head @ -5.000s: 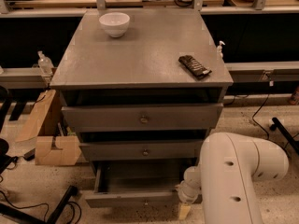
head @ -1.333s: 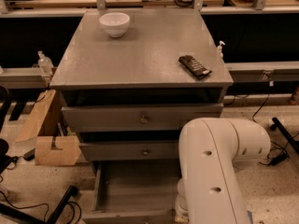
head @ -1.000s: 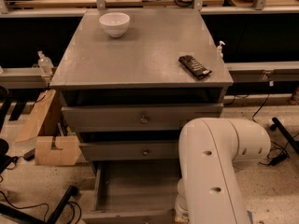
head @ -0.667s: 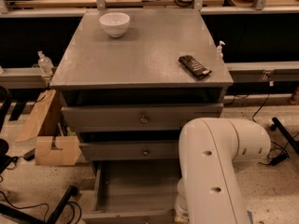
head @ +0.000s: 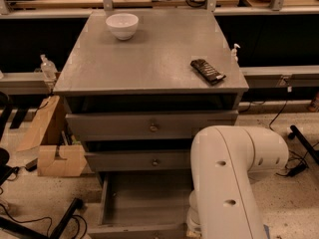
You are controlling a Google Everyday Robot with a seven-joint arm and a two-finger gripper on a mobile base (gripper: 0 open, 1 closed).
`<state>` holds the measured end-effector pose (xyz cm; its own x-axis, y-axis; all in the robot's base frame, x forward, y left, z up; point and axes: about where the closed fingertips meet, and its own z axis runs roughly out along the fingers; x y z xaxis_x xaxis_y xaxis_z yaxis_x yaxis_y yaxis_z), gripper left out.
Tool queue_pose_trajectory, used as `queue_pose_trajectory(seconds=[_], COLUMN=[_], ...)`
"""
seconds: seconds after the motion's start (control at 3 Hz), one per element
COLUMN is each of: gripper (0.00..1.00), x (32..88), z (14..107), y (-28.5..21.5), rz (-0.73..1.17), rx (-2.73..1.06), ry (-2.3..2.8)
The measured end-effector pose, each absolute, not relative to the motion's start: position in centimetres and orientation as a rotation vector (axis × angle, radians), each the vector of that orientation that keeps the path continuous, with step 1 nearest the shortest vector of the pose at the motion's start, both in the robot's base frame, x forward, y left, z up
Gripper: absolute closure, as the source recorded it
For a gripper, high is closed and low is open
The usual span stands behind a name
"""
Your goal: Open bottom drawer
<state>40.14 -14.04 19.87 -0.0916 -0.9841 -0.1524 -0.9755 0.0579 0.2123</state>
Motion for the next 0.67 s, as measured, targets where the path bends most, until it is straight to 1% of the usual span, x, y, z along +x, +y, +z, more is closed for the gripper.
queue_pose_trajectory(seconds=[0.67], gripper=[0.16], x=[39.99], z=[19.78], y=[-14.02], rz=[-0.41], rx=[2.093], ry=[-2.259])
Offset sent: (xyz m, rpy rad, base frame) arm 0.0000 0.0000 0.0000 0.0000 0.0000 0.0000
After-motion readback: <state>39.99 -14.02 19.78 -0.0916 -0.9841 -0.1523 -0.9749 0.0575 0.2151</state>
